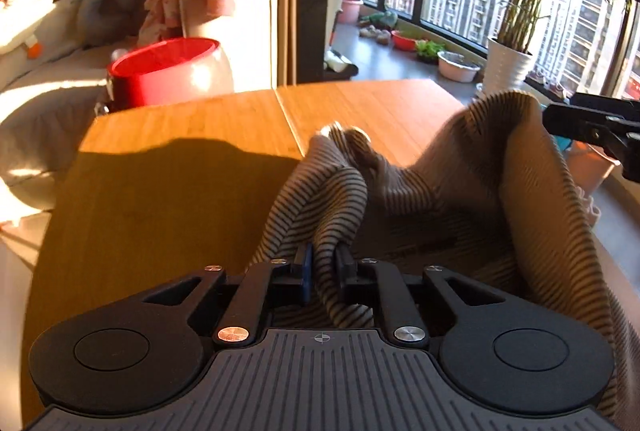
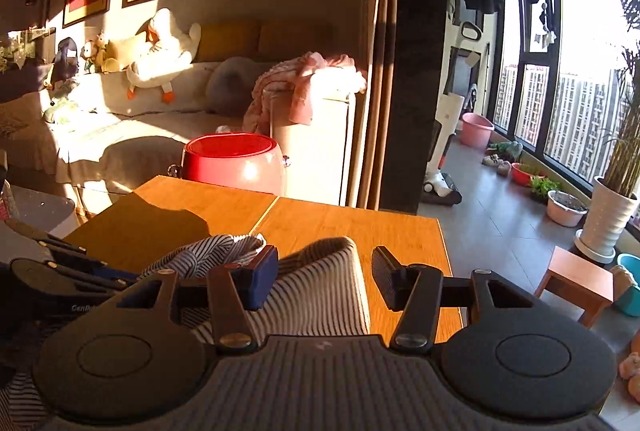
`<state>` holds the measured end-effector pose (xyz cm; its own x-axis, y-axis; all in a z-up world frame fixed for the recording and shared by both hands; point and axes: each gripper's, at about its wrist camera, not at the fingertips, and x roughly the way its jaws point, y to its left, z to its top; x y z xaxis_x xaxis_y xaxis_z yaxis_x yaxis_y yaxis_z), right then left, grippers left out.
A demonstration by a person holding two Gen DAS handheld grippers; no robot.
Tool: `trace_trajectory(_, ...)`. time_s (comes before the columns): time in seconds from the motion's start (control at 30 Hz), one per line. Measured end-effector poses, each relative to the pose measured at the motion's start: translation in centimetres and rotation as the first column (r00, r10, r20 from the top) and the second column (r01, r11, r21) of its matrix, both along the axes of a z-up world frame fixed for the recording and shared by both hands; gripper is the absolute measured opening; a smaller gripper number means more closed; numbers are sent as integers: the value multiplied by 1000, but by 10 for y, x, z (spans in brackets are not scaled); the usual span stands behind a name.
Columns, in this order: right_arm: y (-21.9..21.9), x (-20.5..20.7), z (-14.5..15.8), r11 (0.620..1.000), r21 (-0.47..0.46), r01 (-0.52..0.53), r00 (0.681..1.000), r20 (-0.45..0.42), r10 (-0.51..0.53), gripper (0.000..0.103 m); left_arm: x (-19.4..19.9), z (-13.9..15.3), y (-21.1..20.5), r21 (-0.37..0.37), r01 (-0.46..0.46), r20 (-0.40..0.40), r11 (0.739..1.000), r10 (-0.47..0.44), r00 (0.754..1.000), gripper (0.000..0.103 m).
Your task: Fold clothes
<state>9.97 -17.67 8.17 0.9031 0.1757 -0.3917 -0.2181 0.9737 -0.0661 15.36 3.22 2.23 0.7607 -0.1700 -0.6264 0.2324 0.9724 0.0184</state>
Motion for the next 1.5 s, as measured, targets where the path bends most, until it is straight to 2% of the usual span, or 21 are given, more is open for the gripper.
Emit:
trace_trajectory(0.1, 22, 1, 1, 996, -39, -82, 996, 27, 84, 51, 14, 5, 23, 40, -103, 59, 994, 101, 993, 11)
trace_trajectory(0.2, 53, 9, -2, 972, -123, -199, 980, -8, 200, 51, 26, 7, 47, 12, -168, 47, 986, 167, 985, 11)
trace_trajectory(0.27, 78, 24, -16, 934, -224, -278, 960, -100, 261, 51, 24, 9, 55, -22, -169, 38, 985, 170, 985, 11)
trace_trajectory(0.33, 95, 40, -38, 887, -361, -287, 956, -165, 243, 51, 18, 14, 59, -70, -148, 34, 986, 151, 988, 11)
trace_trajectory(0.37, 99, 47, -49, 856, -441, -270, 962, -165, 218, 51, 15, 16, 61, -94, -138, 32, 986, 142, 989, 13)
trace_trajectory(0.4, 99, 55, -57, 826, -502, -255, 967, -158, 202, 44, 13, 18, 63, -118, -128, 31, 985, 132, 991, 13)
trace_trajectory(0.43, 99, 63, -64, 794, -560, -236, 972, -149, 184, 29, 10, 21, 65, -142, -117, 30, 983, 123, 992, 15)
trace_trajectory(0.47, 95, 73, -68, 780, -594, -198, 980, -130, 149, 15, 7, 23, 67, -166, -107, 29, 980, 113, 993, 21)
trace_trajectory(0.5, 90, 84, -69, 784, -599, -162, 986, -118, 114, 15, 5, 24, 66, -177, -91, 31, 980, 98, 995, 25)
trace_trajectory(0.57, 74, 108, -71, 817, -567, -105, 991, -130, 37, 18, 7, 20, 58, -191, -62, 15, 980, 66, 998, 40)
trace_trajectory(0.67, 58, 132, -85, 851, -516, -96, 982, -186, -2, 29, 21, 9, 41, -189, -35, -28, 981, 31, 999, 49)
trace_trajectory(0.8, 55, 124, -94, 867, -492, -82, 988, -156, 5, 29, 40, -1, 19, -194, 12, -63, 981, -24, 998, 60)
trace_trajectory(0.87, 51, 119, -88, 882, -462, -92, 987, -159, 20, 29, 45, -3, 10, -190, 36, -66, 981, -49, 997, 68)
trace_trajectory(0.93, 45, 108, -72, 908, -410, -87, 990, -138, 32, 29, 47, -6, 4, -185, 58, -65, 981, -71, 995, 69)
trace_trajectory(1.0, 35, 86, -53, 944, -317, -91, 991, -118, 56, 33, 49, -10, 2, -179, 66, -64, 982, -79, 995, 65)
trace_trajectory(1.03, 30, 74, -45, 959, -266, -100, 991, -116, 71, 36, 50, -12, 2, -167, 56, -63, 984, -68, 996, 54)
trace_trajectory(1.07, 24, 60, -41, 970, -211, -122, 987, -129, 96, 42, 52, -14, 4, -155, 37, -66, 987, -48, 997, 33)
trace_trajectory(1.1, 22, 50, -40, 972, -186, -142, 983, -142, 116, 47, 54, -17, 5, -144, 16, -71, 990, -26, 997, 26)
trace_trajectory(1.13, 22, 41, -44, 970, -184, -157, 979, -158, 128, 48, 54, -18, 9, -139, -1, -70, 990, -9, 998, 18)
trace_trajectory(1.3, 22, 19, -70, 971, -172, -167, 965, -229, 126, 48, 48, -20, 39, -99, -90, -51, 991, 85, 995, 15)
trace_trajectory(1.5, 27, 18, -75, 979, -122, -163, 962, -238, 130, 53, 35, -14, 74, -93, -160, -40, 983, 157, 987, 18)
